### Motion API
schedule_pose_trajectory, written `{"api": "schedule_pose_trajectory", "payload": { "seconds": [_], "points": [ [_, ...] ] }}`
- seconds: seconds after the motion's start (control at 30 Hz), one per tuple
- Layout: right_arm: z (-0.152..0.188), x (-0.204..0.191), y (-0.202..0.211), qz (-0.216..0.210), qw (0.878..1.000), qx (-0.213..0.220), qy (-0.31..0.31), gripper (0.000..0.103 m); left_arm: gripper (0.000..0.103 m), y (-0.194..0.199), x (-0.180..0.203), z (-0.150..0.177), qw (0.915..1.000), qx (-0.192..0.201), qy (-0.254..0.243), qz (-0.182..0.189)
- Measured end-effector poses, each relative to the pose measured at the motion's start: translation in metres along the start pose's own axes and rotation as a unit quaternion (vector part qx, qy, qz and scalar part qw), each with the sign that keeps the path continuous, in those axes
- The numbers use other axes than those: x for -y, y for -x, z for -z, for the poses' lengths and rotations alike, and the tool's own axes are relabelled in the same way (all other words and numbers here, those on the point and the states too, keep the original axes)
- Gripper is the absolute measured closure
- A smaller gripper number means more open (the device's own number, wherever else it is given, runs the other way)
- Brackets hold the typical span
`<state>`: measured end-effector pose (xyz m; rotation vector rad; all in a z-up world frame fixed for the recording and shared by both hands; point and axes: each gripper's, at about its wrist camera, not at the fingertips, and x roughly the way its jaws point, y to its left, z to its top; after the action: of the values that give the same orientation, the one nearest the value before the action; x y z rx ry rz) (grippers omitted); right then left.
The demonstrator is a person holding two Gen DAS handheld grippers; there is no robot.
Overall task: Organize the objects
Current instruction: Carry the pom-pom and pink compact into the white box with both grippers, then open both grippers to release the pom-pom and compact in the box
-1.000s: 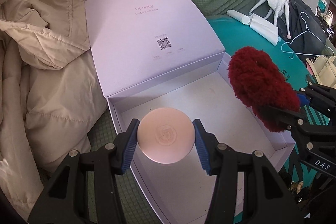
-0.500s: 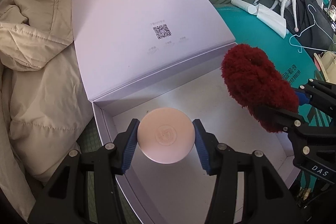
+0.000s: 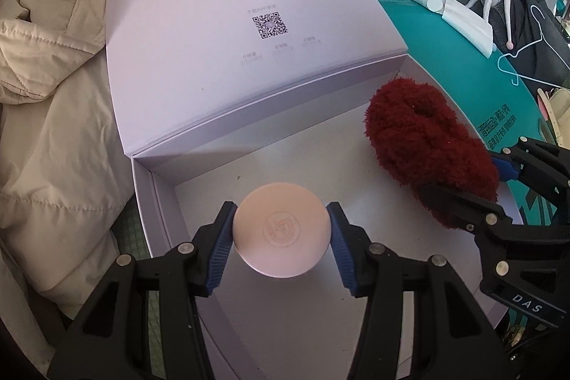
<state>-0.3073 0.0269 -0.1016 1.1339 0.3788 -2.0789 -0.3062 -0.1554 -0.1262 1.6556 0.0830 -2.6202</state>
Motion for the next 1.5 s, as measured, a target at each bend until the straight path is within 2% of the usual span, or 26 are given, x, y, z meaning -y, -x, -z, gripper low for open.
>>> {"api": "schedule_pose_trajectory", "payload": {
  "seconds": [0.13, 0.27, 0.63, 0.97, 1.27, 1.5],
  "points": [
    [0.000, -0.002, -0.002, 0.005, 1.000, -0.003, 0.004, 0.058, 0.052, -0.004, 0.007, -0.002, 0.9999, 0.004, -0.006, -0.016],
    [0.002, -0.004, -0.003, 0.008, 1.000, -0.010, 0.009, 0.053, 0.044, -0.004, 0.013, -0.005, 0.9997, 0.006, -0.003, -0.025],
    [0.003, -0.011, 0.020, 0.015, 1.000, 0.005, 0.011, 0.051, 0.043, 0.022, 0.025, -0.011, 0.9992, 0.026, 0.008, -0.029],
    [0.000, -0.014, 0.065, 0.031, 0.999, 0.035, 0.014, 0.051, 0.043, 0.077, 0.037, -0.006, 0.9977, 0.059, 0.000, -0.033],
    [0.009, -0.014, 0.110, 0.042, 0.997, 0.060, 0.006, 0.051, 0.043, 0.144, 0.039, 0.026, 0.9959, 0.084, -0.002, -0.032],
    [0.026, -0.018, 0.138, 0.055, 0.996, 0.069, 0.010, 0.051, 0.043, 0.168, 0.054, 0.047, 0.9953, 0.092, -0.002, -0.027]
  ]
}}
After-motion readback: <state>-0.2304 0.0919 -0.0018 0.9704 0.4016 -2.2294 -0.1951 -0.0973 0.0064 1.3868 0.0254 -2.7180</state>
